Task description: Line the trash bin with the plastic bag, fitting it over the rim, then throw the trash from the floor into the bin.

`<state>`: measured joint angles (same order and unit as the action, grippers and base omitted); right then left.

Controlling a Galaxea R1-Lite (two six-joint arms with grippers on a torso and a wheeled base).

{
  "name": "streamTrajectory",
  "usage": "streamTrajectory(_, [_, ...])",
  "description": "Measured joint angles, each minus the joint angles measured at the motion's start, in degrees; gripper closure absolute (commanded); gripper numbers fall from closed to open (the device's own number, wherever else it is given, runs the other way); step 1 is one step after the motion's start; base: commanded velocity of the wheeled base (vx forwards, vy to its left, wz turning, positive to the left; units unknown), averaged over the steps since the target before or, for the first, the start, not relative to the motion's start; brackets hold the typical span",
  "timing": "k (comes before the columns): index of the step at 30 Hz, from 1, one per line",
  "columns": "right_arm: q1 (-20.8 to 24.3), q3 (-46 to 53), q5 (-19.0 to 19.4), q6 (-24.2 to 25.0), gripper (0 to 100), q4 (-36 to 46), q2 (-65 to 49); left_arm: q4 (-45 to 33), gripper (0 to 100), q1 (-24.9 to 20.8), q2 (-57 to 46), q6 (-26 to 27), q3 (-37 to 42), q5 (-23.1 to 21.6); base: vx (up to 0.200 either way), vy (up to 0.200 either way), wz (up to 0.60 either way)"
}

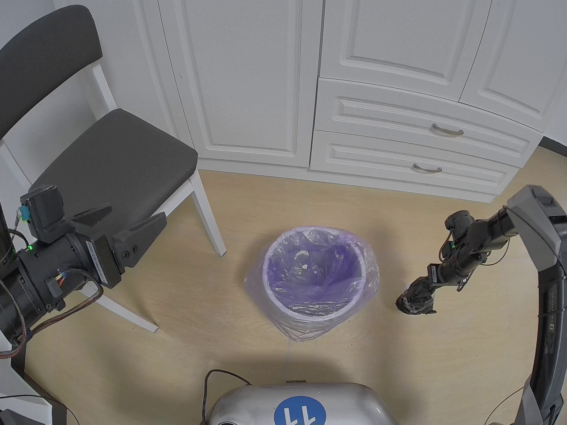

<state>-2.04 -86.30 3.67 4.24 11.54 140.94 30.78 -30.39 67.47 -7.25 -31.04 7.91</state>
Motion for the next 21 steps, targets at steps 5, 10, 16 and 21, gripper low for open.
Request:
streamTrajectory(5, [0.06, 5.23, -0.12, -1.43, 100, -0.02, -9.24, -0.07, 0, -0.04, -0.94, 1.16, 0.01, 0.10, 0.000, 0.000, 0.00])
streamTrajectory(10, [1.13, 10.62, -0.26, -2.17, 100, -0.09, -20.10, -0.24, 0, -0.09, -2.07, 1.71, 0.06, 0.13, 0.000, 0.000, 0.00])
streamTrajectory(16, [4.95, 17.73, -1.18, -2.47, 100, -0.13, -33.91, -0.35, 0, -0.11, -3.47, 2.06, 0.06, 0.13, 0.000, 0.000, 0.00])
streamTrajectory(21, [11.74, 23.70, -5.22, -2.61, 100, -0.96, -43.89, -0.33, 0, -0.11, -4.50, 2.28, 0.01, 0.16, 0.000, 0.000, 0.00])
